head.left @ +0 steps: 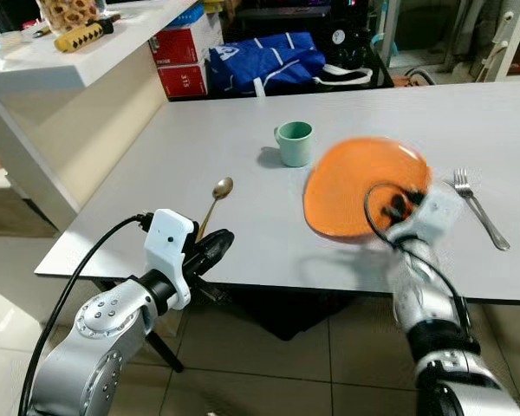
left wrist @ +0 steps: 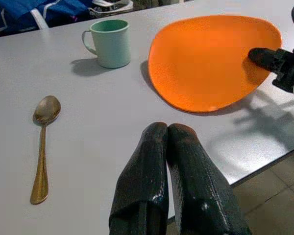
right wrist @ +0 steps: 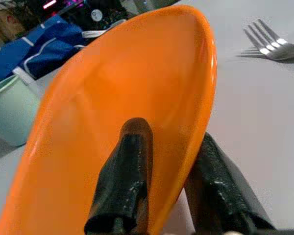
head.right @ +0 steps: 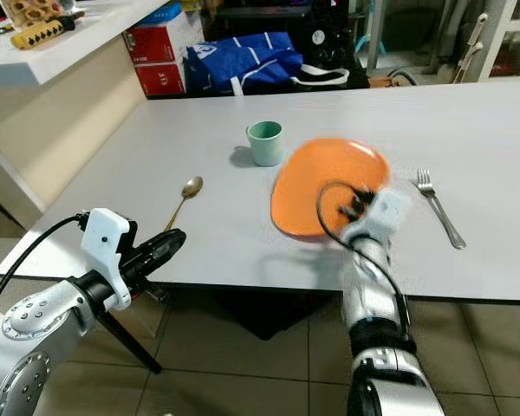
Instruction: Setting the table
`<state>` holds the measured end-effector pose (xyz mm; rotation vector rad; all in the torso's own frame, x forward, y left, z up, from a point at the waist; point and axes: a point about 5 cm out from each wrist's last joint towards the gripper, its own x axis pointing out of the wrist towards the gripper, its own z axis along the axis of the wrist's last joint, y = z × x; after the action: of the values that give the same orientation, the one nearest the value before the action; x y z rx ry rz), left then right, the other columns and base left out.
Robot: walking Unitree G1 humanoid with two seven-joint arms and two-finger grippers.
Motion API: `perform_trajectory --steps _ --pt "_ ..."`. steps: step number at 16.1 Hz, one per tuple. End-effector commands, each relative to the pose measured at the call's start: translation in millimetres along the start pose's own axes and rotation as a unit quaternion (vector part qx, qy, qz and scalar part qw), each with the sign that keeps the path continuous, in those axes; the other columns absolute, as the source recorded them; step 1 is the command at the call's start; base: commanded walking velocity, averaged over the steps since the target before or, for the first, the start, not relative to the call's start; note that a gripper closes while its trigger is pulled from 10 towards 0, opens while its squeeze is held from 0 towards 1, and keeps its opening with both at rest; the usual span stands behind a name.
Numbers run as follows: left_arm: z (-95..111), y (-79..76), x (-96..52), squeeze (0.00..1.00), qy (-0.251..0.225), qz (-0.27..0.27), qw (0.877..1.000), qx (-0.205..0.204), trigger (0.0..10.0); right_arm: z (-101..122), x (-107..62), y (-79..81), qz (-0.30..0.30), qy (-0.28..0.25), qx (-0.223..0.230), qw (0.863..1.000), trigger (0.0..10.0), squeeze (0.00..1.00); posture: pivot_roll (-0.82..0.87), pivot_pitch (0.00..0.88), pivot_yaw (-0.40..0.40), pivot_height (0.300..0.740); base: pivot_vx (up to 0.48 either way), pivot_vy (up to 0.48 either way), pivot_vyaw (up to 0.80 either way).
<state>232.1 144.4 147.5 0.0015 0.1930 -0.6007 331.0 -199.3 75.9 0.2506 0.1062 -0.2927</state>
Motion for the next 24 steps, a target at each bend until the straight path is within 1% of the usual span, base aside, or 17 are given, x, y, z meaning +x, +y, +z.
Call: perform_trajectory --steps 1,2,5,8,10,12,14,15,18,20,21,23,24 --pt "5.1 1.1 -1.7 0.0 -0.002 -0.002 1.0 0.009 10.0 -56.1 -22.1 -28.3 -0.051 0.127 -0.066 0.988 10.0 0.91 -0.08 0.0 0.184 0.74 0.0 0.0 0.0" --pt "5.2 1.4 -1.8 0.0 -0.002 -0.002 1.0 0.01 10.0 -56.5 -22.5 -29.1 -0.052 0.127 -0.068 0.988 10.0 0.99 -0.08 0.0 0.186 0.74 0.0 0.0 0.0" --pt "6.0 2.6 -1.2 0.0 -0.001 -0.002 1.0 0.011 10.0 -59.0 -23.8 -33.3 -0.062 0.129 -0.074 0.987 10.0 1.0 -0.09 0.0 0.189 0.74 0.0 0.0 0.0" --pt "6.0 2.8 -1.5 0.0 0.0 -0.003 1.0 0.013 10.0 -58.1 -24.0 -38.2 -0.077 0.12 -0.089 0.986 10.0 1.0 -0.09 0.0 0.19 0.74 0.0 0.0 0.0" --pt "6.4 2.7 -1.3 0.0 0.0 -0.004 1.0 0.014 10.0 -39.7 -18.5 -37.6 -0.082 0.059 -0.129 0.986 10.0 1.0 -0.09 0.0 0.189 0.74 0.0 0.0 0.0" --pt "6.6 2.7 -1.2 0.0 -0.001 -0.004 1.0 0.015 10.0 -33.3 -17.2 -36.8 -0.082 0.036 -0.145 0.985 10.0 1.0 -0.09 0.0 0.189 0.74 0.0 0.0 0.0" --pt "7.3 1.9 -0.2 0.0 -0.003 -0.005 1.0 0.016 10.0 -19.3 -16.0 -36.3 -0.082 -0.014 -0.197 0.977 10.0 1.0 -0.09 0.0 0.183 0.74 0.0 0.0 0.0" --pt "7.1 1.0 1.0 0.0 -0.004 -0.006 1.0 0.016 10.0 -15.7 -17.3 -38.3 -0.086 -0.031 -0.215 0.972 10.0 1.0 -0.1 0.0 0.179 0.74 0.0 0.0 0.0" --pt "6.7 -0.5 3.3 0.0 -0.006 -0.009 1.0 0.015 10.0 -12.3 -20.2 -42.4 -0.091 -0.048 -0.24 0.965 10.0 1.0 -0.11 0.0 0.172 0.74 0.0 0.0 0.0" --pt "7.4 -1.1 4.4 0.0 -0.01 -0.01 1.0 0.018 10.0 -4.3 -21.4 -45.4 -0.1 -0.073 -0.26 0.958 10.0 1.0 -0.11 0.0 0.171 0.74 0.0 0.0 0.0" --pt "7.9 -2.2 5.9 0.0 -0.015 -0.011 1.0 0.019 10.0 5.7 -21.2 -46.8 -0.103 -0.101 -0.28 0.949 10.0 1.0 -0.12 0.0 0.166 0.74 0.0 0.0 0.0" --pt "8.1 -3.3 7.6 0.0 -0.019 -0.011 1.0 0.018 10.0 12.9 -20.7 -48.4 -0.109 -0.118 -0.293 0.943 10.0 1.0 -0.12 0.0 0.161 0.74 0.0 0.0 0.0" --pt "8.6 -3.8 9.1 0.0 -0.023 -0.01 1.0 0.018 10.0 26.4 -21.3 -46.3 -0.111 -0.153 -0.308 0.932 10.0 1.0 -0.13 0.0 0.157 0.74 0.0 0.0 0.0"
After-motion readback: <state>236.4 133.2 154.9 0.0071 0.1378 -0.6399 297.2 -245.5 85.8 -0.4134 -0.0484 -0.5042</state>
